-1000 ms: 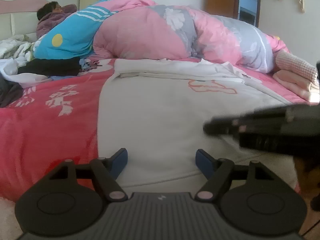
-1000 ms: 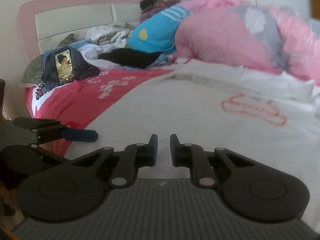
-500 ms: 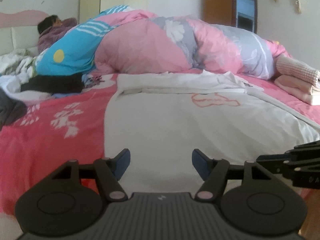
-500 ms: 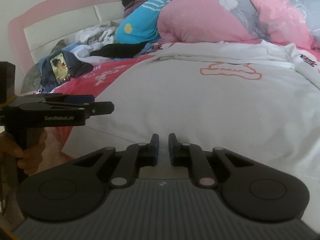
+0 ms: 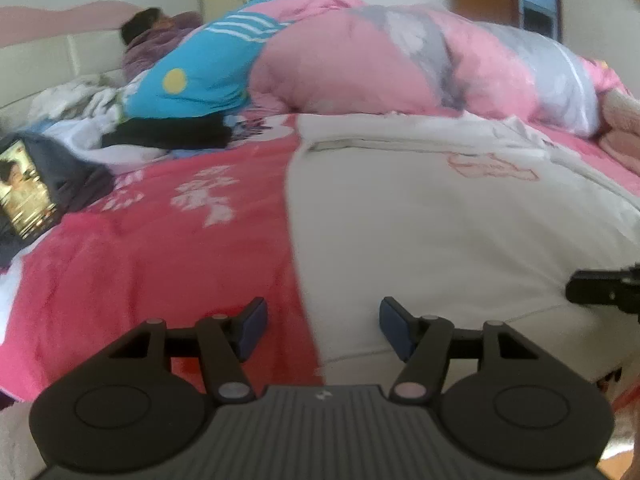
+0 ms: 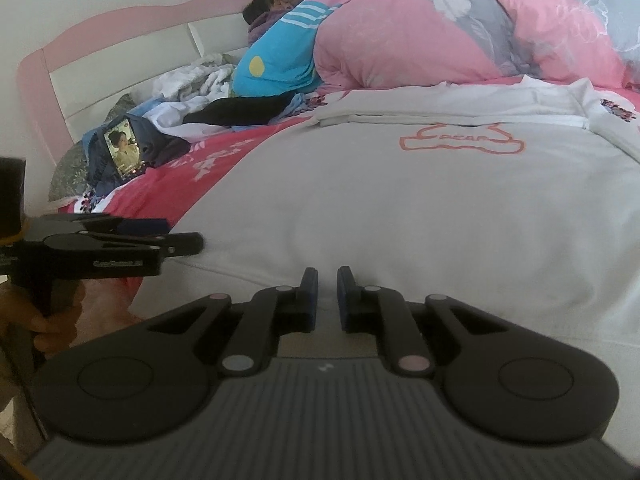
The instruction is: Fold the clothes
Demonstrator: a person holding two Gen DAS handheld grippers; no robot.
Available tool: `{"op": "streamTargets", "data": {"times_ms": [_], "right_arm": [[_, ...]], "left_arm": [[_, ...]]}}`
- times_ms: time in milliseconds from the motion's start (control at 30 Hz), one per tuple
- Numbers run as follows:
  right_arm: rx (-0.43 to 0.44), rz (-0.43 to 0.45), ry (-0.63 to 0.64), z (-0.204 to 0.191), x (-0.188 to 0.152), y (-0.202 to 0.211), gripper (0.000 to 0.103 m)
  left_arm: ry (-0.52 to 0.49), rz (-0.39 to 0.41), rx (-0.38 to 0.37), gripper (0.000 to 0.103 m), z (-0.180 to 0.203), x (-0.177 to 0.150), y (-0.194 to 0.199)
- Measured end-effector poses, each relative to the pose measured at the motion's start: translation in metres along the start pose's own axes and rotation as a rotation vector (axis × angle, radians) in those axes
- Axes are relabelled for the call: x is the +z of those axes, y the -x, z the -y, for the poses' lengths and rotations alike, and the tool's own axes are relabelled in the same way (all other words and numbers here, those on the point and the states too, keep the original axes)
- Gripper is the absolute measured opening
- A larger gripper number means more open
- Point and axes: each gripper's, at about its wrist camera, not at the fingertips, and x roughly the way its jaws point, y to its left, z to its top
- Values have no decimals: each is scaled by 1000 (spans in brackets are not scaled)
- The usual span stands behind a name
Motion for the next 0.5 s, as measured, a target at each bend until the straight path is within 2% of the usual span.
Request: {"op": "streamTargets", "data": {"times_ms": [167,300,400,500], "right_arm": [[10,14,-4,1,1,4,11],[-10,68,16,1,8,20,12],[-77,110,8,9,15,33,12],[-170,120,-27,25,17,43,12]], "left_arm": [[7,68,-3,66,-2,13,7],[-32,103,-40,84,15,28,-1],[-44,116,-86,89,32,35,-9],[-45,89,-152,92,51,39,-21]]}}
